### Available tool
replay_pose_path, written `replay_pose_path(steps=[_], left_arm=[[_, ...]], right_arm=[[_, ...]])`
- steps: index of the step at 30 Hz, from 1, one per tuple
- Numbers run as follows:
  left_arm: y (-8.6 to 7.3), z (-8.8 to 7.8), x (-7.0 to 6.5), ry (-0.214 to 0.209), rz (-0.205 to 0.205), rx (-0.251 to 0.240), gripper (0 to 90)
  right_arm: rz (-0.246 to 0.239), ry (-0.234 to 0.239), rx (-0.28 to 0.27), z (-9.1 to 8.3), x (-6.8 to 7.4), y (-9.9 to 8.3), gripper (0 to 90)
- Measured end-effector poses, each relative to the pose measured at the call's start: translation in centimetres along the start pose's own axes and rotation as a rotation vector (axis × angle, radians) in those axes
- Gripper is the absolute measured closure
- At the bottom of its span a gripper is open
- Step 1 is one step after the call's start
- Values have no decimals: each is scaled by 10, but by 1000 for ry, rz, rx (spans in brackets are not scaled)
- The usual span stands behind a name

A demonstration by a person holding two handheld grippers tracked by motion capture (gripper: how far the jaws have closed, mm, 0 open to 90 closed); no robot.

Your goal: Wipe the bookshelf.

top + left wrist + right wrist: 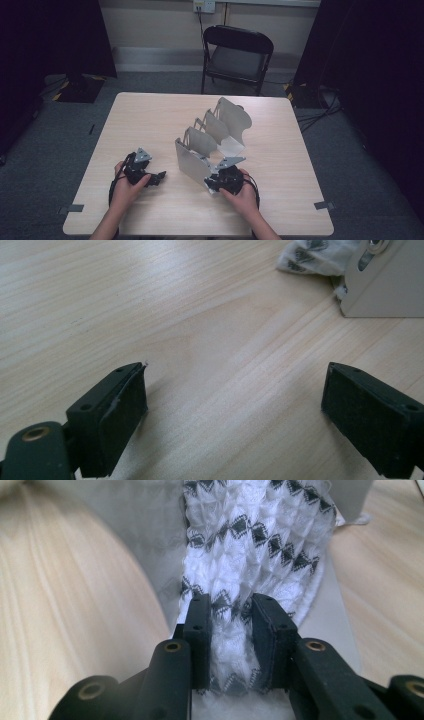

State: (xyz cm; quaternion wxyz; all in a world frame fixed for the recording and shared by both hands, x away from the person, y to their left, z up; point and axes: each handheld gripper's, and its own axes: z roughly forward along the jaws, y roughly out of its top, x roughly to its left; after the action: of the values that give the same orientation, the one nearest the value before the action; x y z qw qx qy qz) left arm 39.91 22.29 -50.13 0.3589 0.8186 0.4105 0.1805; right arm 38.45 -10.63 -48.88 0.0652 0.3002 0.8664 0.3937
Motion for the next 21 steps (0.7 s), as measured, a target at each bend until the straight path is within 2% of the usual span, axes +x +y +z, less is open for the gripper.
replay_pose_path(steps=[7, 10, 12, 14, 17, 18, 19, 21], left_arm=[[0, 0, 0, 0, 0, 0, 108], [0, 0, 0, 0, 0, 0, 108], [0, 0, 0, 1, 1, 1, 108], [0, 0, 0, 0, 1, 0, 108], [0, 0, 0, 0, 0, 1, 108], [0, 0, 0, 1, 0, 1, 108], [0, 0, 0, 1, 0, 1, 108], [0, 0, 0, 0, 0, 0, 108]], right_arm=[[4, -2, 15, -23, 0, -20, 667], [19, -14, 21, -31, 1, -24, 589], [8, -28, 5, -33, 1, -21, 520], [8, -57, -15, -32, 0, -16, 490], [12, -65, -50, -26, 0, -8, 443], [8, -70, -48, -23, 0, -6, 443], [-7, -88, -18, -16, 1, -3, 441], [6, -102, 6, -8, 1, -4, 461]])
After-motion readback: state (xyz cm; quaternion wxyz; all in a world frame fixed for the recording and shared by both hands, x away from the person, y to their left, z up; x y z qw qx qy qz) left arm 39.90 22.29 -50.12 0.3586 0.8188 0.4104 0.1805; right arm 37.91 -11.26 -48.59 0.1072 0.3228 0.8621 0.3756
